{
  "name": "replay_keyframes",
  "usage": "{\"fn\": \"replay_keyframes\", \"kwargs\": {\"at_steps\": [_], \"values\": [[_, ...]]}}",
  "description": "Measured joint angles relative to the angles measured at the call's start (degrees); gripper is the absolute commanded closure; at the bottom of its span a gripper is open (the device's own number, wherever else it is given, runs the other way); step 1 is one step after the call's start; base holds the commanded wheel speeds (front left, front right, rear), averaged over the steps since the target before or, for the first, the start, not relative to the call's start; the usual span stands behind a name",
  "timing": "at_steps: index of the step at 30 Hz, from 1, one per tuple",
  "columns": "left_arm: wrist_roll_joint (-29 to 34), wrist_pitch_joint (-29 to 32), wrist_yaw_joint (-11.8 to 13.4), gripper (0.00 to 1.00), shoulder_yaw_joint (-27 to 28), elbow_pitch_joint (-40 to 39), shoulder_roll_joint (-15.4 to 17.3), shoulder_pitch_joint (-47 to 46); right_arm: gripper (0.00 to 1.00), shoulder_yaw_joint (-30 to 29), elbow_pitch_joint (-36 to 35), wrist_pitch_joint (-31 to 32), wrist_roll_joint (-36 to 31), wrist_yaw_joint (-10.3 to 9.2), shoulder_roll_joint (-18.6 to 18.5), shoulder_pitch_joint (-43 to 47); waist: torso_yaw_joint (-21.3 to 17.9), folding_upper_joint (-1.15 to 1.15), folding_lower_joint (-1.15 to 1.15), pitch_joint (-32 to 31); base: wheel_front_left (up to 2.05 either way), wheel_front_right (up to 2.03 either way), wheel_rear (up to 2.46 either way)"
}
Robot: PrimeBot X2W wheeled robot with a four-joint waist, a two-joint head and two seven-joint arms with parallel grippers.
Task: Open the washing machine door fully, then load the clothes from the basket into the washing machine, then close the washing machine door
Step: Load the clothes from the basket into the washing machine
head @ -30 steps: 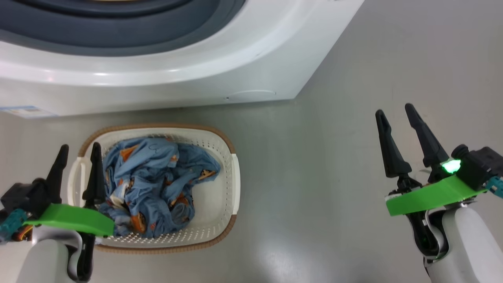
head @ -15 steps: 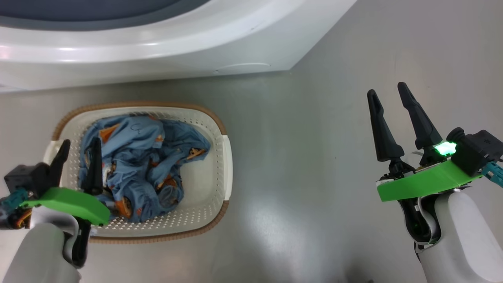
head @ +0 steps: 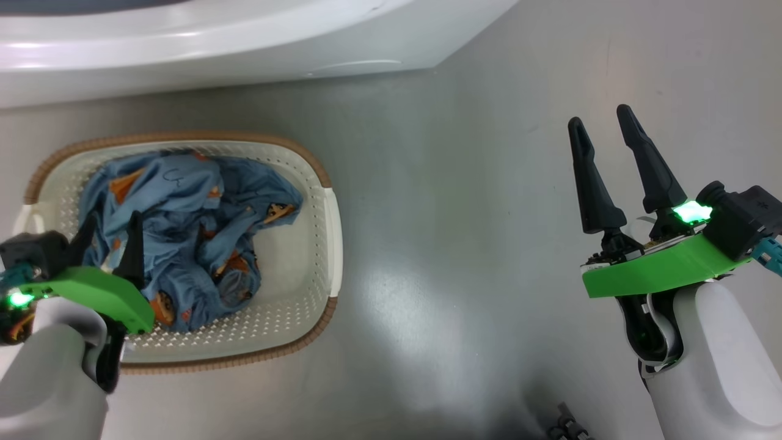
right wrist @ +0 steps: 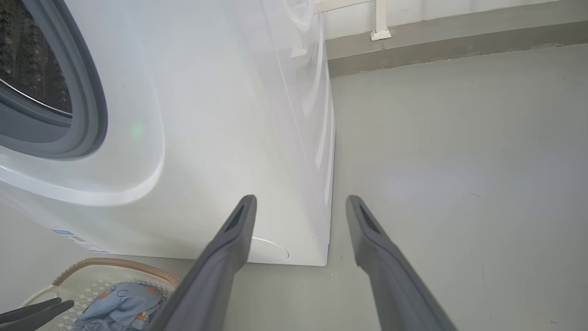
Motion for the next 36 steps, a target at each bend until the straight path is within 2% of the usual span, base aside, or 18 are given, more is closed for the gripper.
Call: {"fn": "replay_keyframes", "kwargs": {"at_steps": [12,20,26,36], "values": [[-2.8,0.2,0.0,0.0,-7.2,9.8,1.8,-9.0,0.0,0.4,-0.9,0.0,-0.3,0.0,1.3,-1.1,-2.0,0.0,0.0,4.7,0.0,0.0,0.0],[-2.6,1.1,0.2,0.0,-10.1,15.7,5.5,-13.4,0.0,0.4,-1.4,0.0,-0.3,0.0,2.2,-1.3,-4.1,0.0,0.0,7.5,0.0,0.0,0.0],[-3.1,1.6,0.0,0.0,-12.6,16.4,2.8,-14.8,0.0,0.3,-1.5,0.0,-0.3,0.0,2.8,-2.2,-5.0,0.0,0.0,8.7,0.0,0.0,0.0],[-4.7,4.1,0.0,0.0,-15.1,18.1,2.8,-15.9,0.0,0.4,-1.4,0.0,-0.3,0.0,3.1,-2.3,-5.2,0.0,0.0,9.1,0.0,0.0,0.0]]}}
